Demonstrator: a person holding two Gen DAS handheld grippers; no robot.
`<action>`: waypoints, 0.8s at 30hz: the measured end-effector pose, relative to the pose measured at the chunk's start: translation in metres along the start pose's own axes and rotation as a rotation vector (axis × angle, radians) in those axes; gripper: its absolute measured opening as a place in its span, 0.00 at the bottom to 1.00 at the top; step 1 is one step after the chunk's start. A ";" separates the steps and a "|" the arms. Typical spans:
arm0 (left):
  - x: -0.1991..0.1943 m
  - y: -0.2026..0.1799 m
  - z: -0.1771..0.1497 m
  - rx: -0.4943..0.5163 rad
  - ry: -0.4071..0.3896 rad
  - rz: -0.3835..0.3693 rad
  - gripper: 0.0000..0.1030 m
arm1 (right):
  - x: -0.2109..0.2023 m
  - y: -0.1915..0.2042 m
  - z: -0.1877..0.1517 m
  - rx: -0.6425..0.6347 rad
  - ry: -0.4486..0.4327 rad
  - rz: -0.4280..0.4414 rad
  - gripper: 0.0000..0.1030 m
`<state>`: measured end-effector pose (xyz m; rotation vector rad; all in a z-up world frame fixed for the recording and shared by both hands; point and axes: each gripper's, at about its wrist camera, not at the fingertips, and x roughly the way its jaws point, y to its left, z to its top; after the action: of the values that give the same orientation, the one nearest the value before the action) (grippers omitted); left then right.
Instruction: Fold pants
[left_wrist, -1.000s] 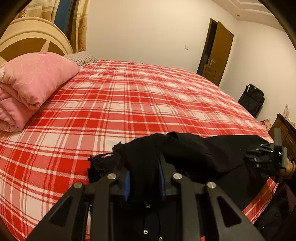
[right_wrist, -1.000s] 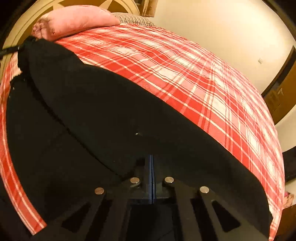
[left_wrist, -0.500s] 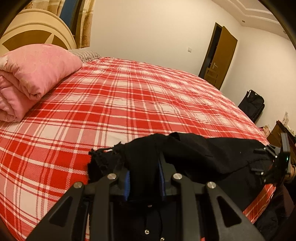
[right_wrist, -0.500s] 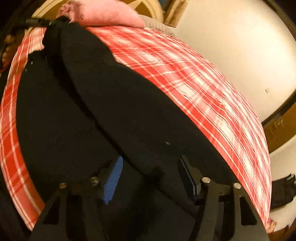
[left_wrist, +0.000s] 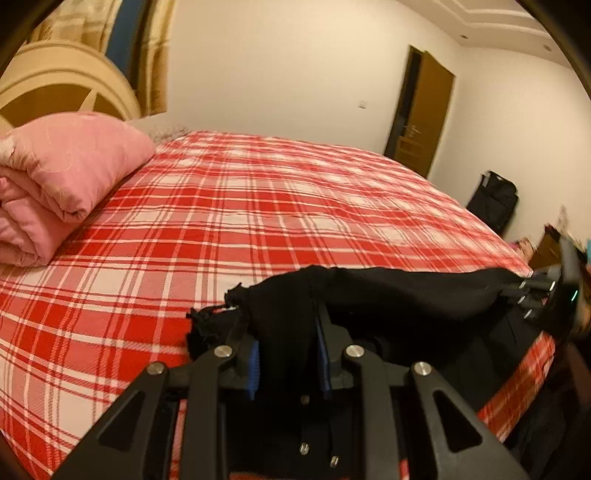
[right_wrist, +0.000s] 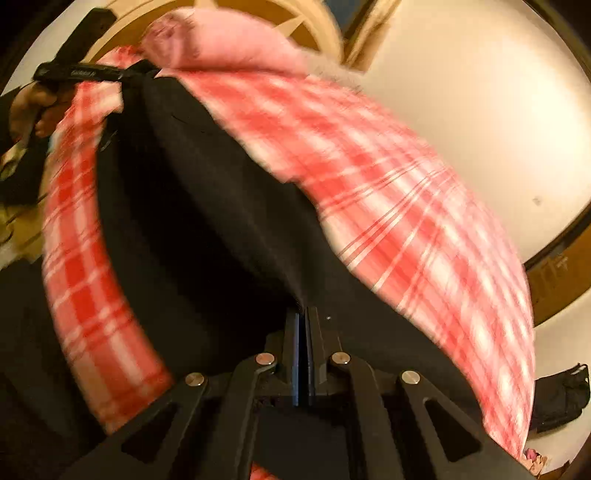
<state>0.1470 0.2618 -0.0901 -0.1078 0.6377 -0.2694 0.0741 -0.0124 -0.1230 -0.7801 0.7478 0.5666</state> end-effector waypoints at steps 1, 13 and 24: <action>-0.005 0.000 -0.009 0.010 -0.008 -0.016 0.27 | 0.005 0.006 -0.006 -0.012 0.020 0.018 0.02; -0.025 0.015 -0.078 0.010 0.126 -0.025 0.80 | 0.025 0.009 -0.034 -0.035 0.080 0.076 0.16; -0.040 0.054 -0.089 -0.041 0.160 -0.023 0.85 | -0.026 -0.058 -0.009 0.157 -0.052 0.249 0.34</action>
<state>0.0745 0.3238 -0.1485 -0.1340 0.8014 -0.2891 0.0954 -0.0579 -0.0836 -0.5282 0.8368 0.7397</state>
